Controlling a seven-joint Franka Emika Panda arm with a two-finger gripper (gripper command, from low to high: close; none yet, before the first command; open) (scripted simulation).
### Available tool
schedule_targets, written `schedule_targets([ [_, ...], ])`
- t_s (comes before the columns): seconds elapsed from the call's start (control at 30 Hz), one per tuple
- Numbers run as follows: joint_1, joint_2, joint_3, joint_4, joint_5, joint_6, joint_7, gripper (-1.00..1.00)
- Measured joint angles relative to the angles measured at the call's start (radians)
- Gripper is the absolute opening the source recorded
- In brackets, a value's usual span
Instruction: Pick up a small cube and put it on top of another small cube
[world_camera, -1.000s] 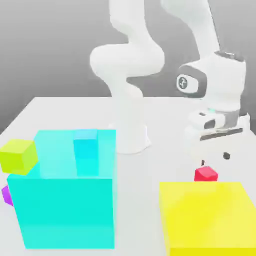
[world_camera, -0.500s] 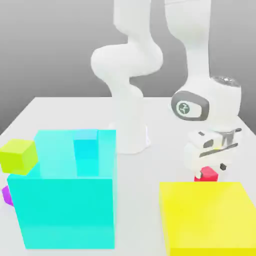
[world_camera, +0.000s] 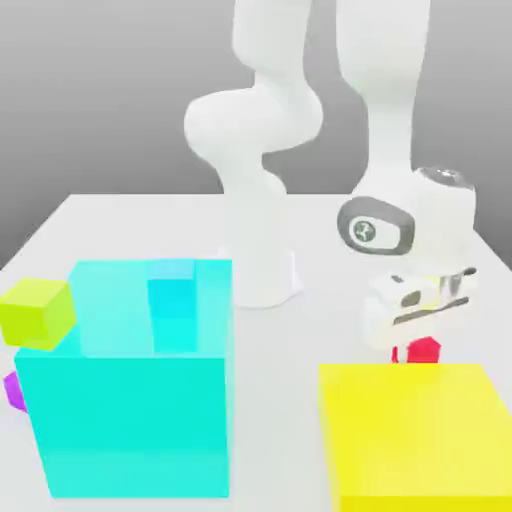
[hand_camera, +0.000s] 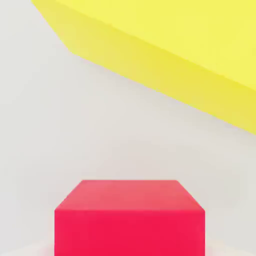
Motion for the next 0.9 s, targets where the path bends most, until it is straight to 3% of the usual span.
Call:
schedule_targets([
  [0.23,-0.108,-0.116,0.166,-0.027,0.228,-0.084,-0.166,-1.0],
  [0.47,-0.086,-0.218,0.188,-0.06,0.396,-0.158,-0.302,-1.0],
  [0.6,-0.149,-0.215,0.14,-0.019,0.39,-0.198,-0.471,-1.0],
  [0.9,-0.263,-0.163,0.085,0.154,0.239,-0.311,-0.938,-1.0],
])
